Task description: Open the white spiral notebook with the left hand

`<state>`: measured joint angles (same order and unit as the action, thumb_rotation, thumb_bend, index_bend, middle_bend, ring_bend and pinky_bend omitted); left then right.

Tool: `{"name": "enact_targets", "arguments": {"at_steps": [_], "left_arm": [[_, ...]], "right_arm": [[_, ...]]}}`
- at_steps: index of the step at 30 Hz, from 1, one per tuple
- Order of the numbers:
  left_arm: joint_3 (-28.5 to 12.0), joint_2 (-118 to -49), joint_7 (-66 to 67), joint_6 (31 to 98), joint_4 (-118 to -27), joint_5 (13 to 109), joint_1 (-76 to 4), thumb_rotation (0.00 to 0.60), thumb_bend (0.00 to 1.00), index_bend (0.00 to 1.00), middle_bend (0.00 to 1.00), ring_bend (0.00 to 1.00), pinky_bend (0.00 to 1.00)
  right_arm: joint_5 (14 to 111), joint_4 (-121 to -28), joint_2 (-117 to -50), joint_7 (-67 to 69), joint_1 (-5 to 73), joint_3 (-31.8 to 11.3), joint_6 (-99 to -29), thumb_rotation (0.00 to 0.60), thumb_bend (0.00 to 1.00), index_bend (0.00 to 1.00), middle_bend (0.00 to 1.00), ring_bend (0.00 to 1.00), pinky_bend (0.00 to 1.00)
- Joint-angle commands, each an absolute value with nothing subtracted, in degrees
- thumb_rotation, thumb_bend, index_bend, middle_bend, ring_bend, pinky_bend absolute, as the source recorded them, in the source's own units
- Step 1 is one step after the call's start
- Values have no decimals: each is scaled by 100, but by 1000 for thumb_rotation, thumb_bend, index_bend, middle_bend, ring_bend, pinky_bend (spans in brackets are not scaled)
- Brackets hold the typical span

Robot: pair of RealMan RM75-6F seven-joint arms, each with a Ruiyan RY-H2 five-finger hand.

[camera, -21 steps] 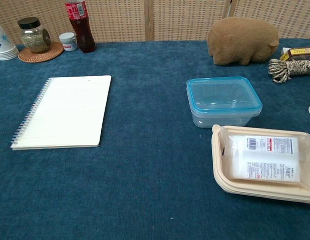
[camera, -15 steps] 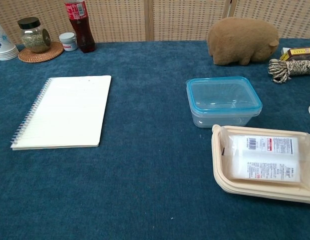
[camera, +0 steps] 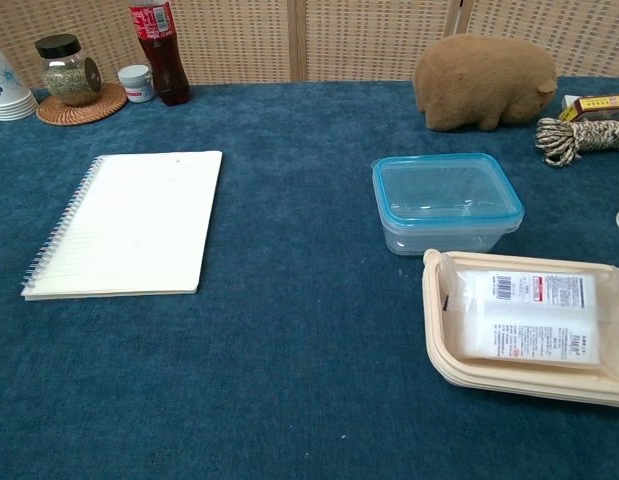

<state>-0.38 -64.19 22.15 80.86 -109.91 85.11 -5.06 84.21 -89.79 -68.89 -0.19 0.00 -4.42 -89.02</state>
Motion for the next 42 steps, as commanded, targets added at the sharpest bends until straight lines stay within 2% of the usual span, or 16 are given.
{"name": "enact_targets", "arguments": {"at_steps": [1,4,6,15,19,24,26,30,32,42], "left_arm": [[-136,-6566,2585,7473,-11055,8270,-922,599,343,54,93,62,0],[-215,-6788,2883,7133,-11055,8098,-1189,588,343,34,80,56,0],[-272,-6961,3069,6981,-11021,7984,-1335,558,343,27,74,50,0],[-426,-7930,4049,6596,-10841,7440,-1866,354,338,0,24,4,0],[-504,-8571,4721,6380,-10609,6943,-2205,305,316,0,1,0,0],[-597,-9056,5180,6378,-10338,6514,-2492,307,314,0,0,0,0],[-635,-9229,5267,6404,-10224,6425,-2596,342,314,0,0,0,0],[-644,-9453,5419,6515,-10053,6371,-2704,452,314,0,0,0,0],[-652,-9562,5448,6519,-9988,6269,-2761,468,315,0,0,0,0],[-614,-9827,5596,6590,-9714,5991,-2977,478,314,0,0,0,0]], "right_arm": [[8401,-8994,-6856,6,-48,-419,-8928,600,289,218,242,220,339],[8386,-8995,-6827,35,-95,-410,-8966,600,287,218,241,219,339],[8386,-8982,-6824,71,-121,-409,-8998,600,288,218,242,219,339],[8338,-8871,-6821,228,-228,-427,-9111,600,288,218,242,219,339],[8331,-8785,-6825,361,-335,-427,-9249,600,289,219,242,220,339],[8292,-8701,-6811,501,-431,-442,-9339,600,288,218,242,219,340],[8284,-8669,-6805,554,-459,-452,-9366,600,288,219,242,220,340],[8268,-8640,-6794,627,-481,-461,-9364,600,288,218,242,219,339],[8270,-8620,-6791,661,-490,-465,-9363,600,289,218,241,219,339],[8272,-8585,-6751,748,-570,-488,-9443,600,288,217,242,220,339]]}}
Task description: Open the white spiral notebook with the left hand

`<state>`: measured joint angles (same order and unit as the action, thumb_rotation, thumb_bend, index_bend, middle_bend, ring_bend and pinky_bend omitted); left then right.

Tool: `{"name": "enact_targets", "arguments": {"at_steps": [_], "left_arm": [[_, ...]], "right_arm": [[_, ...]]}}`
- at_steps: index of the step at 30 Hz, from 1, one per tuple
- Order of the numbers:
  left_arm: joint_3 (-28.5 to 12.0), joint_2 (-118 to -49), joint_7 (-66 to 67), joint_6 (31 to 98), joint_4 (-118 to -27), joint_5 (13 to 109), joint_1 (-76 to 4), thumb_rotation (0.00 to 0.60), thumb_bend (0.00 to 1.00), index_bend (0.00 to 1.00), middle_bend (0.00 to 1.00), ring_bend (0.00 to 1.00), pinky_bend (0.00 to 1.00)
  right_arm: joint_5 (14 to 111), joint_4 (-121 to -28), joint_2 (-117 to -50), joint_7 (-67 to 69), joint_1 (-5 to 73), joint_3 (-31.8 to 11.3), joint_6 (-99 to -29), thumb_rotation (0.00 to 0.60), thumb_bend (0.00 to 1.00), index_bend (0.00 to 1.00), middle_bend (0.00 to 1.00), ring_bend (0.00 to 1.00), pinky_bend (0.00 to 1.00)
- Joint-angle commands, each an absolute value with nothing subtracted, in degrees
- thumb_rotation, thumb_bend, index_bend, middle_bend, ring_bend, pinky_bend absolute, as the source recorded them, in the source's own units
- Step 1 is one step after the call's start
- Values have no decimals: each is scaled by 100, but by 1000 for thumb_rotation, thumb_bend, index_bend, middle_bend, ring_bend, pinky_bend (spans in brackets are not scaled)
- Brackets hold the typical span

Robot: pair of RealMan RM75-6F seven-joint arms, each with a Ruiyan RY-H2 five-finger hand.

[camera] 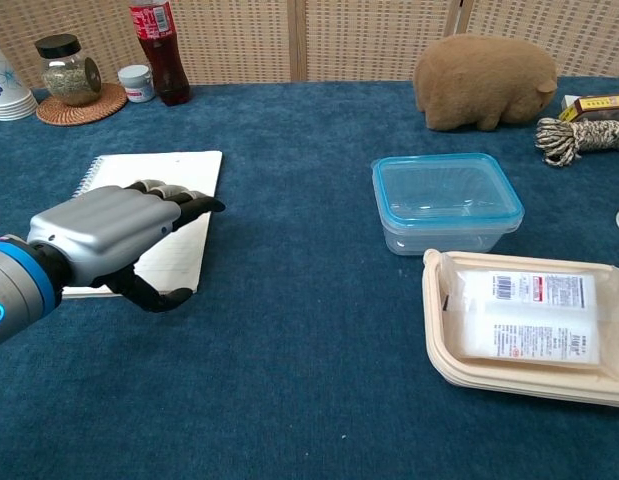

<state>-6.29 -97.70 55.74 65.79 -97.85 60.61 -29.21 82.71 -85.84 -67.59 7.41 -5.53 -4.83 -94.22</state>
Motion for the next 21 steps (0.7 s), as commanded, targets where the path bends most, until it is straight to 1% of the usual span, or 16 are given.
{"name": "enact_targets", "arguments": {"at_steps": [1,2,11,21], "left_arm": [[-609,-9853,5606,6592,-9678,5970,-3001,479,315,0,0,0,0],[-594,-9894,5632,6579,-9619,5935,-3038,471,314,0,0,0,0],[-551,-10071,5598,6654,-9404,5798,-3158,474,314,0,0,0,0],[-532,-10037,5362,7049,-9389,5906,-3095,477,314,0,0,0,0]], "right_arm": [[8269,-8586,-6748,757,-584,-491,-9459,600,288,217,242,219,339],[8255,-8590,-6742,789,-612,-496,-9488,600,288,217,242,220,339],[8253,-8523,-6756,908,-719,-498,-9586,600,288,217,241,220,339],[8249,-8501,-6772,933,-780,-508,-9599,600,288,215,242,220,339]]}}
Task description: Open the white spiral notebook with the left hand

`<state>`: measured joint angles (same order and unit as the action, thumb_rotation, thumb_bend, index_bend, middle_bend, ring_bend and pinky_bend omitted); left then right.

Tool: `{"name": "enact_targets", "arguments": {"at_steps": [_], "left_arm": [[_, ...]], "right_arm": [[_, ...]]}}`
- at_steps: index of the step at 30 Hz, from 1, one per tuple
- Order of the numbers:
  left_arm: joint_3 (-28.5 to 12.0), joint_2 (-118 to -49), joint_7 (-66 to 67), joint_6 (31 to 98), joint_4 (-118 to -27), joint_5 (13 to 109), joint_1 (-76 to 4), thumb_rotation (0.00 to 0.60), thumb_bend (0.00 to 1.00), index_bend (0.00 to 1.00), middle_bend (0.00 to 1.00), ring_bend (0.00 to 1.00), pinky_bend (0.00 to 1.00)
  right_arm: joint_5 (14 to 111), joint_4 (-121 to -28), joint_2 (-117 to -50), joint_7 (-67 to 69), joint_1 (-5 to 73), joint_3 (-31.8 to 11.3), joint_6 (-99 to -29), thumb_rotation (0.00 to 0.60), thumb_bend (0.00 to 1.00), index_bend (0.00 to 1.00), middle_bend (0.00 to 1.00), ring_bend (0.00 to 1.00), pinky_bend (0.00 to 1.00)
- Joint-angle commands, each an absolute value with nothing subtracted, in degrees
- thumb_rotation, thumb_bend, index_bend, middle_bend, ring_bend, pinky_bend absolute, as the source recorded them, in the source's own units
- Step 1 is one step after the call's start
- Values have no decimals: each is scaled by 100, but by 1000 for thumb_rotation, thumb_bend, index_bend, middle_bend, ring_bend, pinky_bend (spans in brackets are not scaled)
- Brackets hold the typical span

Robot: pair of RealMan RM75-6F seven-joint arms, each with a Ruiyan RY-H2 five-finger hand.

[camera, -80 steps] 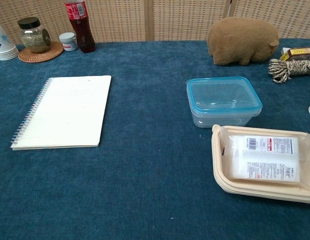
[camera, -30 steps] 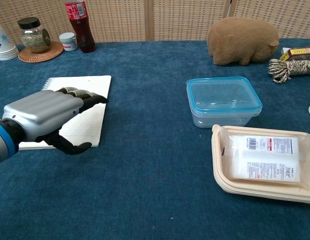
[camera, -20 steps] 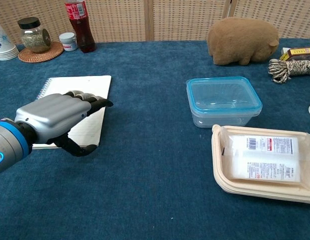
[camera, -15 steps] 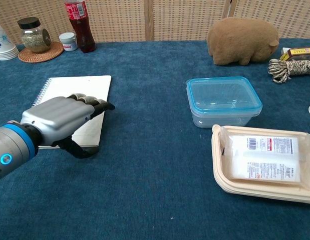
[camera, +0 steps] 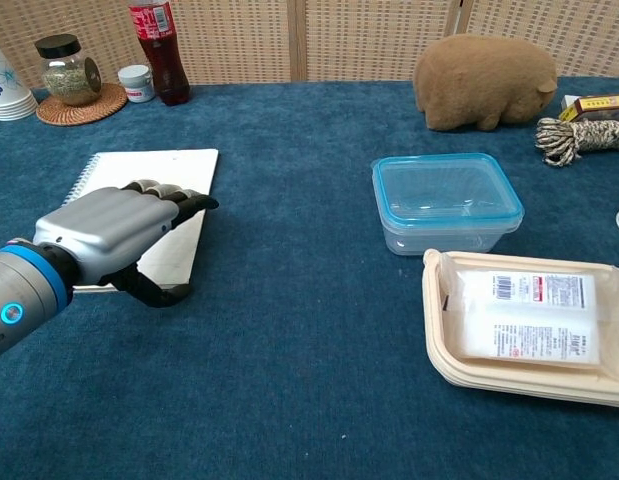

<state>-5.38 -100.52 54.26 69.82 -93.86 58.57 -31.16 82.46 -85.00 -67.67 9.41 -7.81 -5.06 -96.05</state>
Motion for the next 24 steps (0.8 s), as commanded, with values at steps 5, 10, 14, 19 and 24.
{"name": "enact_targets", "arguments": {"at_steps": [5,10,14,19,24], "left_arm": [[-496,-10042,5025,7264,-9297,6114,-2985,475,314,0,0,0,0],[-518,-10079,4631,7486,-9232,6288,-2851,502,314,0,1,0,0],[-521,-10115,4150,7825,-9138,6655,-2686,532,317,0,17,0,0],[-552,-10104,3357,8448,-9049,7166,-2354,534,331,0,40,0,0],[-570,-10045,2792,9059,-9023,7552,-2006,541,331,0,52,0,0]], "right_arm": [[8253,-8515,-6784,921,-771,-531,-9582,600,287,216,242,219,339],[8271,-8542,-6779,889,-758,-547,-9571,600,287,215,242,219,339],[8292,-8571,-6776,867,-754,-558,-9580,600,288,215,241,219,339],[8321,-8597,-6784,871,-749,-583,-9611,600,287,216,241,219,339],[8373,-8604,-6796,897,-754,-602,-9675,600,288,215,242,219,339]]}}
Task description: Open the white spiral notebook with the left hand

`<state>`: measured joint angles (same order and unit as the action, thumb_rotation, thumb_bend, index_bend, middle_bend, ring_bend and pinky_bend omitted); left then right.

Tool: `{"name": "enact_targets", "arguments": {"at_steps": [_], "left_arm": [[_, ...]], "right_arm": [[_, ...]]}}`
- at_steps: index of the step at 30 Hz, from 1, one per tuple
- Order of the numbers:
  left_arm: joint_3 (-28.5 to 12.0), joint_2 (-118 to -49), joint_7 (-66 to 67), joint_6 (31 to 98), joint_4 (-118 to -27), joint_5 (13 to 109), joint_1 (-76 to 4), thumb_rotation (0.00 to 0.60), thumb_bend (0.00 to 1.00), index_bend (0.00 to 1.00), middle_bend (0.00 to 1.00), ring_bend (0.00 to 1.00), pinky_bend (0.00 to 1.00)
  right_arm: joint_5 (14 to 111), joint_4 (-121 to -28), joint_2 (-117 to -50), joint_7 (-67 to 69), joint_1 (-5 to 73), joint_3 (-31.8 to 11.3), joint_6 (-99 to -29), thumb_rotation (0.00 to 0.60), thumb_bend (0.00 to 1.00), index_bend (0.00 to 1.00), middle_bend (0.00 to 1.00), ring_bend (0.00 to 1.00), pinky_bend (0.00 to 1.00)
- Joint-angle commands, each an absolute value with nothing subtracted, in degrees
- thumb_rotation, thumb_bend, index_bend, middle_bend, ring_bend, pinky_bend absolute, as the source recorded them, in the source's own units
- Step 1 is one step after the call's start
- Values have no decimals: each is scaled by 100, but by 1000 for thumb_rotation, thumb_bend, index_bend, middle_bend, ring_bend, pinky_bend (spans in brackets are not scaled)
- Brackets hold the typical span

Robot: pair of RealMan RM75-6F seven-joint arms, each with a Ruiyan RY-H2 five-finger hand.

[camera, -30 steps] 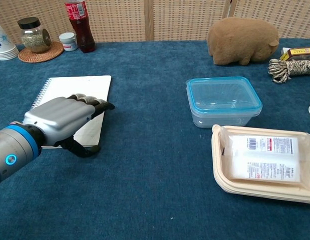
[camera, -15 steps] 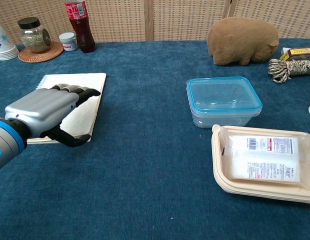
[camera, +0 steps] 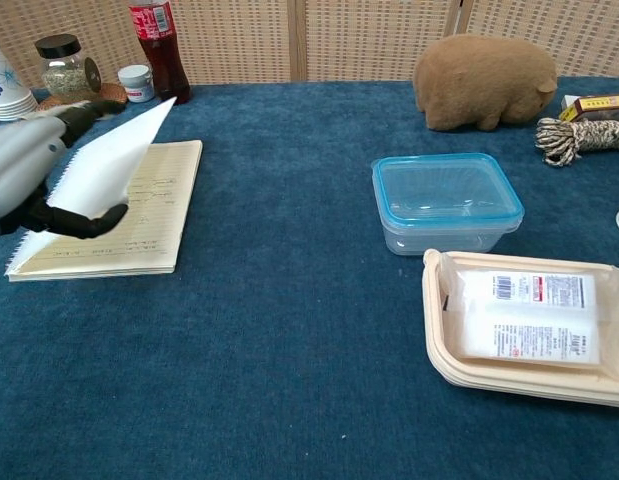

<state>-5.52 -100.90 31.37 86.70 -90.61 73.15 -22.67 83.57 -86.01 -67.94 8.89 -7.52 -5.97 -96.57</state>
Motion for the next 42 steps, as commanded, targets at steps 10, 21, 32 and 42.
{"name": "enact_targets", "arguments": {"at_steps": [10,21,32,42], "left_arm": [[-581,-9499,2195,10132,-9309,7543,-1043,539,328,0,57,0,0],[-642,-8796,1913,10289,-9624,6965,-331,540,328,0,44,0,0],[-444,-7996,2004,9855,-10186,6806,-98,534,329,0,39,0,0],[285,-7024,1940,9215,-10482,8141,-294,539,329,0,29,0,0]], "right_arm": [[8547,-8676,-6762,923,-724,-644,-9807,600,287,212,241,219,339],[8732,-8883,-6696,767,-596,-670,-9794,600,288,202,241,219,339],[8749,-9011,-6674,640,-547,-636,-9711,600,287,202,240,219,339],[8643,-9280,-6557,254,-441,-542,-9346,600,288,204,240,219,339]]}}
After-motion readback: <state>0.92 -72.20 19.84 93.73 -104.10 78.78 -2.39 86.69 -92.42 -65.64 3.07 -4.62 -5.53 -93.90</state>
